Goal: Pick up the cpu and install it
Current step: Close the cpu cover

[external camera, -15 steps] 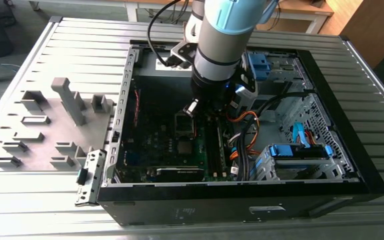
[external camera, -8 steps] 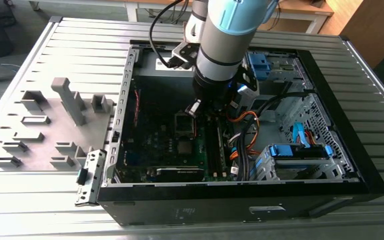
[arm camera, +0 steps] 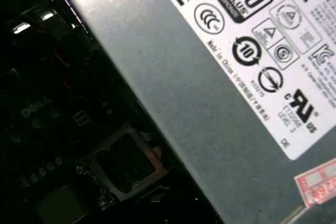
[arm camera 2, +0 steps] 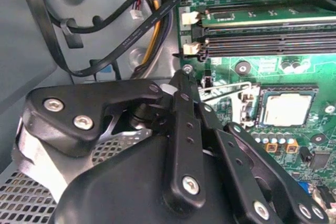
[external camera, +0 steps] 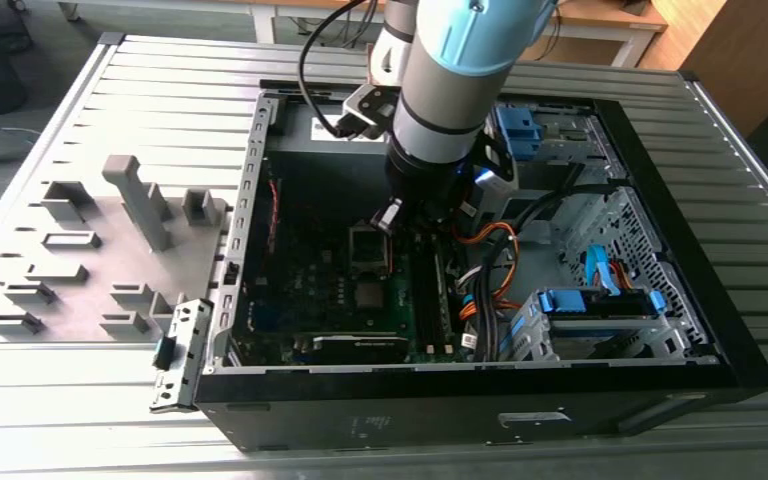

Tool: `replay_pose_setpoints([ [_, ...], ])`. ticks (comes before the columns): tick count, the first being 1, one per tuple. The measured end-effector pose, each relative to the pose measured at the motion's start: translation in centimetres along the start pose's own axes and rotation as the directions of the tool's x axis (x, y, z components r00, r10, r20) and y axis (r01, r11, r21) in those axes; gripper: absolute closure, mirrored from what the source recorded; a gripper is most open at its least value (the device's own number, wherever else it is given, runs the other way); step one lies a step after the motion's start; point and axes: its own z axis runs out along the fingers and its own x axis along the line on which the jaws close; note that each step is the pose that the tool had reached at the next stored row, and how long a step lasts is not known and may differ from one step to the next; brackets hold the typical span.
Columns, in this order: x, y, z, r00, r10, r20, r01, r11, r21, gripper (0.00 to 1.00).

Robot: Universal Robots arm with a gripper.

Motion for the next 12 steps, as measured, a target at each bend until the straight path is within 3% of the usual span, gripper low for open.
replay_pose_setpoints([
  [4, 0.0, 0.0, 0.03, 0.9999, -0.01, 0.0053, 0.01, 0.9999, -0.0054, 0.89],
  [12, 0.08, 0.02, 0.05, 0.9999, -0.015, 0.0065, 0.015, 0.9999, -0.0073, 0.89],
])
